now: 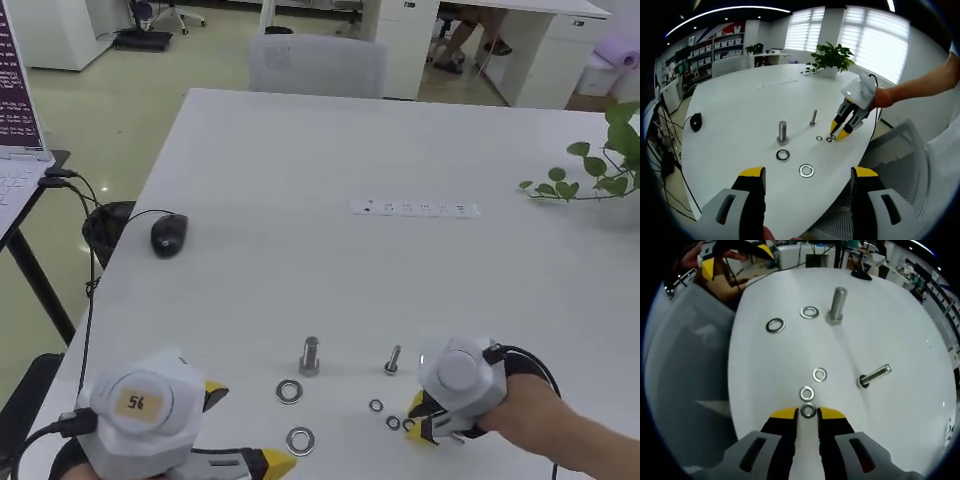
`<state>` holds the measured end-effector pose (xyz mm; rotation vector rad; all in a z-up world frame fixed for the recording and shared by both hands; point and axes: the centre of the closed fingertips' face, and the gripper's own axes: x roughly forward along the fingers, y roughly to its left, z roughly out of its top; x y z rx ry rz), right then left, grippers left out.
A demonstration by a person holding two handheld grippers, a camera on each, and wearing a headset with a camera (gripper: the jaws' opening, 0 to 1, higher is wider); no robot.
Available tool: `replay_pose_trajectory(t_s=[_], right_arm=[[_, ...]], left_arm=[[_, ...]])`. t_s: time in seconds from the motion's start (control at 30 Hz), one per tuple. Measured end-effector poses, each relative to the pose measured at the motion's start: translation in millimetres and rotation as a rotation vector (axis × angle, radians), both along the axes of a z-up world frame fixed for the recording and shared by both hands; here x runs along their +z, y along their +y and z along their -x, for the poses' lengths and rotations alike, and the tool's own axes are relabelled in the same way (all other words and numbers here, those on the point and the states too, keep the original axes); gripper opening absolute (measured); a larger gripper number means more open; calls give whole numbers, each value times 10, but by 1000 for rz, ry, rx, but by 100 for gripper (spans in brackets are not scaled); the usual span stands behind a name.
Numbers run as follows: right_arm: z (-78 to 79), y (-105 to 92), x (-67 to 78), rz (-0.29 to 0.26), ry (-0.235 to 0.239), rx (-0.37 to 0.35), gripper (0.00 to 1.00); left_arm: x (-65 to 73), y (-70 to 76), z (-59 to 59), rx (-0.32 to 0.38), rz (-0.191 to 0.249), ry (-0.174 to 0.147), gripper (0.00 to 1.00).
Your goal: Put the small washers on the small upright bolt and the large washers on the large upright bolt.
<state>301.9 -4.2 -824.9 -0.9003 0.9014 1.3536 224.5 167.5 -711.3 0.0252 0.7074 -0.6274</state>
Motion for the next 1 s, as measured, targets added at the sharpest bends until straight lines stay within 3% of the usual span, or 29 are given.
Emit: replay_pose_trajectory(t_s=[0.23,0.73,1.0], right_arm=[[5,8,4,-4,-10,-6,14],[31,-46,-4,41,-9,81,18],[6,-45,-1,25,-12,38,14]], left_arm=[[25,-14,-11,3,-5,-12,69],[12,69,87,47,-7,-12,69],[44,-26,54,32,-5,-22,69]])
